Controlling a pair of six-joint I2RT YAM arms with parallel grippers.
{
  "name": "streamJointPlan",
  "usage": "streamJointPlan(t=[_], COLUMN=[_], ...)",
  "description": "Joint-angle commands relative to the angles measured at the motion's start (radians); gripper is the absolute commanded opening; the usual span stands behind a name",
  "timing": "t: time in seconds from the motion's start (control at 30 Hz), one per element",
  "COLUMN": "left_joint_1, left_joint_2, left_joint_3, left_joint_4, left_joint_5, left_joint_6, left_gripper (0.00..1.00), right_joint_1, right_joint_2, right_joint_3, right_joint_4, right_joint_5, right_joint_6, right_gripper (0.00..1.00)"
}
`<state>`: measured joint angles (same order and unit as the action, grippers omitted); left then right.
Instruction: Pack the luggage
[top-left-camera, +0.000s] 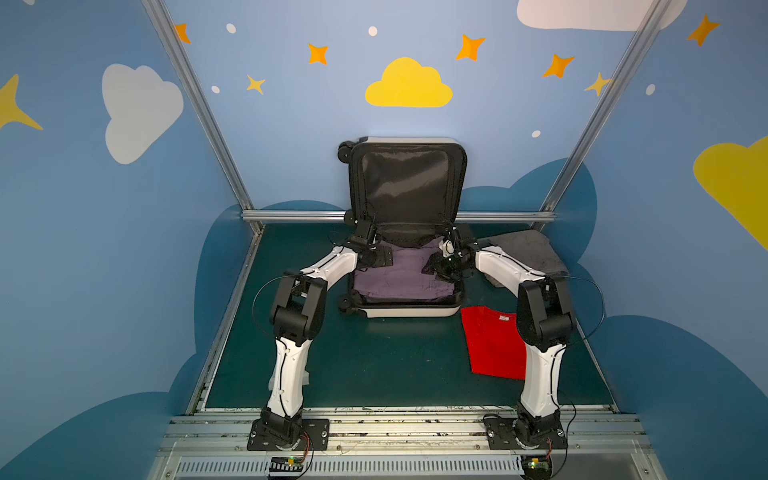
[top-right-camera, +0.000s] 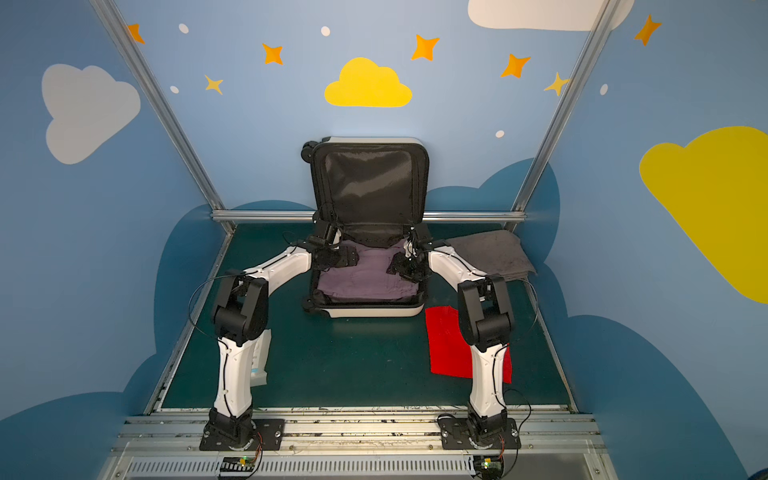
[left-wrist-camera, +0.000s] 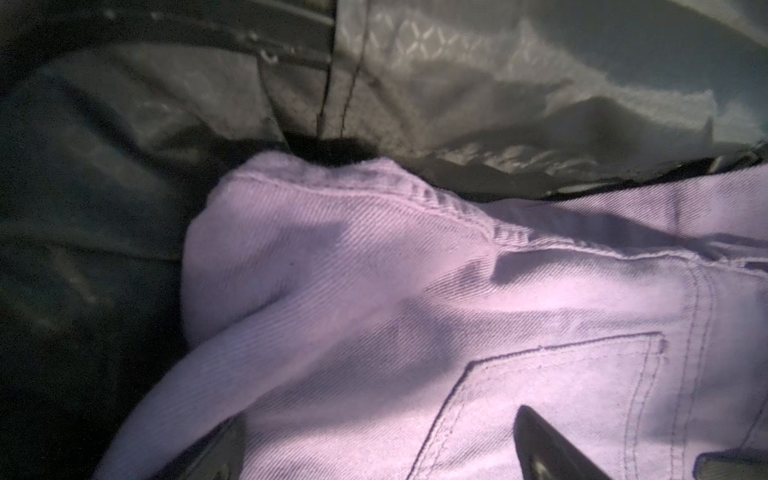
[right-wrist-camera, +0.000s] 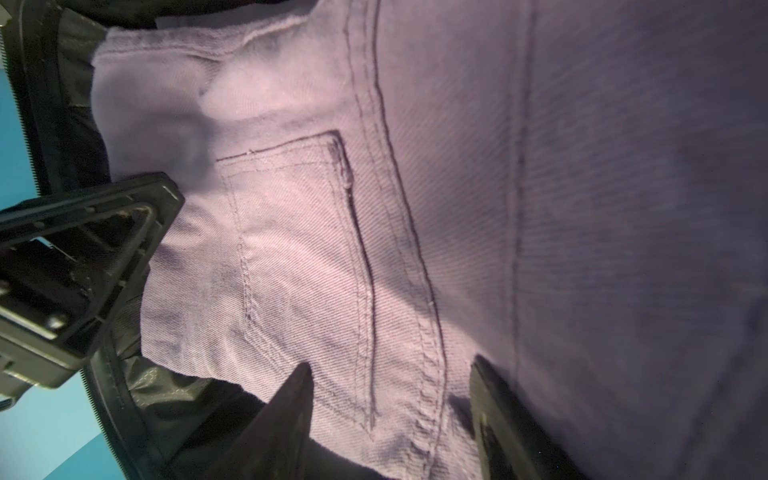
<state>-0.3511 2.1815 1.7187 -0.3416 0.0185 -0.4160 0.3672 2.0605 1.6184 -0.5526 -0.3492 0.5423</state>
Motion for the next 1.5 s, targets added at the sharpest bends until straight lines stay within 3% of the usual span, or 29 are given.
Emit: streamJointPlan(t=[0.0, 0.33, 0.47, 0.67, 1.03, 1.2, 1.47], left_joint_1=[0.023, 0.016, 0.007, -0.005, 0.0, -0.001, -0.002], left_joint_2=[-0.038, -0.028, 0.008, 0.027, -0.139, -0.197, -0.202], left_joint_3=[0.041, 0.254, 0.273, 0.215, 0.003, -0.076, -0.061], left_joint_4=[-0.004, -0.027, -0.037, -0.023, 0.021, 0.083, 0.022], left_joint_5=[-0.024, 0.086, 0.104, 0.073, -0.095, -0.111, -0.159], left_joint_6=[0.002, 0.005, 0.007, 0.001, -0.01, -0.008, -0.005], left_gripper=[0.99, 0.99, 0.99, 0.99, 0.99, 0.99, 0.99], right_joint_1=[-0.017, -0.036, -0.033, -0.028, -0.027, -0.027, -0.028], right_joint_2=[0.019, -0.046, -0.058, -0.076, -0.06, -0.059, -0.057], right_joint_3=[0.028, 0.095, 0.083, 0.018, -0.058, -0.074, -0.081], right_joint_4=[-0.069, -0.1, -0.102, -0.08, -0.037, -0.029, -0.024], right_joint_5=[0.007, -0.042, -0.052, -0.05, -0.048, -0.047, -0.044], right_joint_6=[-0.006, -0.034, -0.033, -0.032, -0.027, -0.027, -0.024], right_gripper=[0.61, 0.62, 0.61, 0.61, 0.61, 0.61, 0.61])
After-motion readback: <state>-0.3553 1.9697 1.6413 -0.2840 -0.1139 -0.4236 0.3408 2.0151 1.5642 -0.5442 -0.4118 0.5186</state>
